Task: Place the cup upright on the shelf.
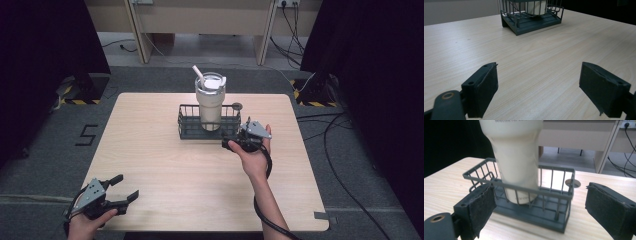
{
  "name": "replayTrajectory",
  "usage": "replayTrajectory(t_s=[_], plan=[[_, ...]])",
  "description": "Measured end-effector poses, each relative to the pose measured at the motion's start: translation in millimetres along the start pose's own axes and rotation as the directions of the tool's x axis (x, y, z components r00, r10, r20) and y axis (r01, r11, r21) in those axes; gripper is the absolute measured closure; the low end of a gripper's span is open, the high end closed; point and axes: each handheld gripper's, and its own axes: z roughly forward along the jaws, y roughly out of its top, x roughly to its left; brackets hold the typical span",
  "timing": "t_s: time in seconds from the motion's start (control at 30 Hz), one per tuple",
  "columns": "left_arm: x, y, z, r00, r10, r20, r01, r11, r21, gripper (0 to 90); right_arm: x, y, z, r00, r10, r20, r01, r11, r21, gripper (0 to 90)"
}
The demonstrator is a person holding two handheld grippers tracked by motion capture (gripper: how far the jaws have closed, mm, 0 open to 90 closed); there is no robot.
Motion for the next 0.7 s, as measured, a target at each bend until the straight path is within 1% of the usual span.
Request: replayTrajectory(t_s=[0.3, 0.4, 0.53, 0.7], plan=[[0.0, -0.1, 0.2, 1.0, -0.002, -0.001, 0.002, 1.0, 0.0, 14.9, -5.6, -10.8, -9.8, 0.9999, 0.014, 0.005, -0.014, 0.9998, 0.011, 11.4], [0.0, -0.1, 0.0, 1.0, -0.001, -0.001, 0.001, 1.0, 0.0, 14.9, -6.3, -14.5, -12.4, 0.9999, 0.012, 0.006, -0.012, 0.9998, 0.014, 11.7], [0.1, -0.2, 0.0, 1.0, -0.002, -0.001, 0.002, 1.0, -0.001, 14.9, -8.7, -22.1, -16.2, 0.9999, 0.011, 0.008, -0.012, 0.9995, 0.028, 12.0], [-0.2, 0.0, 0.3, 1.0, -0.001, 0.0, 0.001, 1.0, -0.001, 14.8, -13.6, -34.2, -23.9, 0.9995, 0.019, 0.024, -0.02, 0.9989, 0.042, 12.5]])
